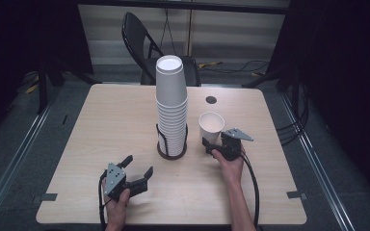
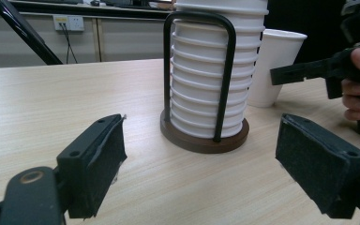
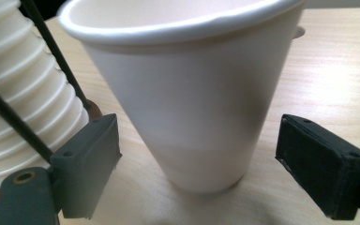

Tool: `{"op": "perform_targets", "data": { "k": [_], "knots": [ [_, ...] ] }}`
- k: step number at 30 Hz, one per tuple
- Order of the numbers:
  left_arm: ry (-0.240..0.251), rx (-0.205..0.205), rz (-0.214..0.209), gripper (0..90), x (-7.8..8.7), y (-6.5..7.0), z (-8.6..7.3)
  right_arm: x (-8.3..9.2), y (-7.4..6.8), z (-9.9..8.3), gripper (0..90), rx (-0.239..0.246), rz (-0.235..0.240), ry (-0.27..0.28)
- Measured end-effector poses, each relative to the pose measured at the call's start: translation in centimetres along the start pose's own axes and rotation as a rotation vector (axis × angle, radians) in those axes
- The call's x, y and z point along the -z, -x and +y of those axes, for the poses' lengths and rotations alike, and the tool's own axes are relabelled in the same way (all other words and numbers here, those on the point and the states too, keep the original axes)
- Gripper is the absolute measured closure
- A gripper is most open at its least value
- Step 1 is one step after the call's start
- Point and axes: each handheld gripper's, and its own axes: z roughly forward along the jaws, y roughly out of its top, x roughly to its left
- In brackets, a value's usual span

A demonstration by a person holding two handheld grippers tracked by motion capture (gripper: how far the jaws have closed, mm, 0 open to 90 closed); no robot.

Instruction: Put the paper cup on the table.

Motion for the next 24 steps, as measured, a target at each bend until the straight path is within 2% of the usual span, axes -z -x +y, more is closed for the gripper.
{"op": "perform_targets", "data": {
  "k": [12,17,24],
  "knots": [
    [-0.010,-0.004,0.012,15.9,0.0,-0.1,0.0,3.3,-0.3,-0.7,13.1,-0.008,-0.020,0.087],
    [-0.006,0.000,0.029,15.7,0.0,-0.1,0.0,4.6,-1.1,-1.0,13.0,-0.003,-0.024,0.114],
    [-0.010,0.008,0.028,15.4,-0.1,0.0,0.0,6.4,-2.4,-2.0,13.7,-0.001,-0.023,0.142]
  ]
}}
